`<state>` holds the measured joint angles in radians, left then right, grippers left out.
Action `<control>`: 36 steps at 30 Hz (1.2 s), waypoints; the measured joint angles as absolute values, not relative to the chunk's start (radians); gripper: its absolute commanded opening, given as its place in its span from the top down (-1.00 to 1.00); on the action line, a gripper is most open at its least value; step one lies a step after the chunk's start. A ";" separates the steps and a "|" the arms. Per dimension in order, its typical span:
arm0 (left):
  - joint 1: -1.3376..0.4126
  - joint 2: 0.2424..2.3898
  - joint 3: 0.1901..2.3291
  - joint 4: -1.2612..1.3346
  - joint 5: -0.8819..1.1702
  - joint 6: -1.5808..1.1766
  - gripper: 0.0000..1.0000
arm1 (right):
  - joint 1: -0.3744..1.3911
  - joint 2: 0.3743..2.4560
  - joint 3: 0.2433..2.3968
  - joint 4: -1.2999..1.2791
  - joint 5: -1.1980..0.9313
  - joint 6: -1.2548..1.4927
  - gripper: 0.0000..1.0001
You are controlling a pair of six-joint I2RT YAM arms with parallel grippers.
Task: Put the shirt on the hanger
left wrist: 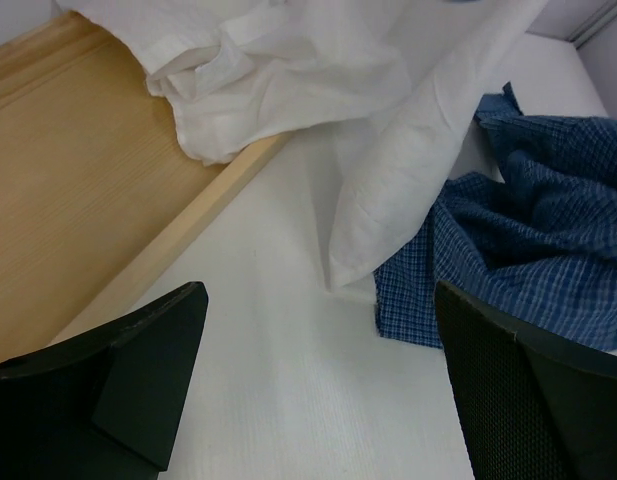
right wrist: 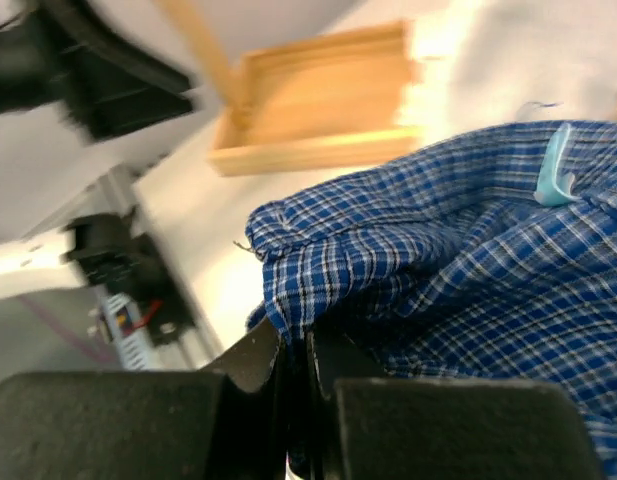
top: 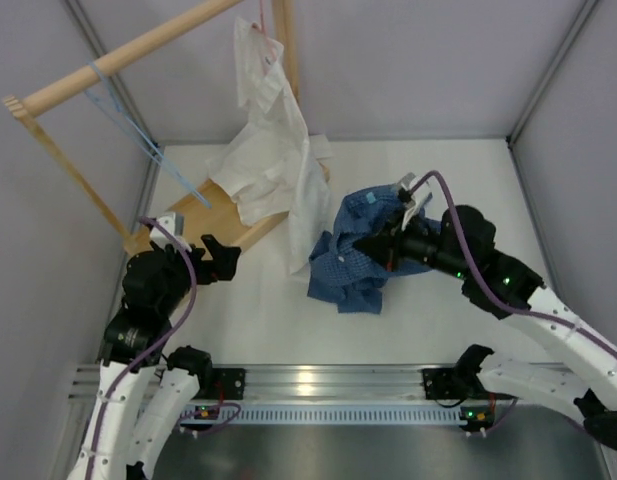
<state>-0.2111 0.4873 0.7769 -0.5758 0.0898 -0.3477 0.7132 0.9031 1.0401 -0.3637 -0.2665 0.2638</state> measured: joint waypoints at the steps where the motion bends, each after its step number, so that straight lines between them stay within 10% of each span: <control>1: -0.211 0.478 0.784 -0.576 0.089 -0.355 -0.96 | 0.820 0.883 1.027 -0.345 -0.197 0.276 1.00; 3: -0.211 0.450 0.799 -0.574 0.084 -0.378 -0.96 | 1.026 0.856 0.953 -0.293 -0.097 0.303 0.85; 4: -0.211 0.429 0.805 -0.571 0.079 -0.394 -0.96 | 1.153 0.849 0.897 -0.261 -0.027 0.325 0.29; 6: -0.211 0.392 0.809 -0.555 0.065 -0.428 -0.96 | 1.362 0.884 0.773 -0.188 0.107 0.381 0.08; 8: -0.211 0.362 0.804 -0.542 0.055 -0.464 -0.96 | 1.519 0.966 0.659 -0.145 0.244 0.454 -0.62; 13: -0.211 0.345 0.722 -0.524 0.071 -0.503 -0.96 | 1.677 1.021 0.545 -0.230 0.454 0.598 -0.94; 21: -0.211 0.368 0.682 -0.538 0.109 -0.510 -0.96 | 1.663 0.817 0.762 -0.466 0.638 0.763 -0.89; 36: -0.212 0.534 0.682 -0.530 0.360 -0.506 -0.96 | 1.335 0.831 0.474 -0.455 0.374 0.755 -0.16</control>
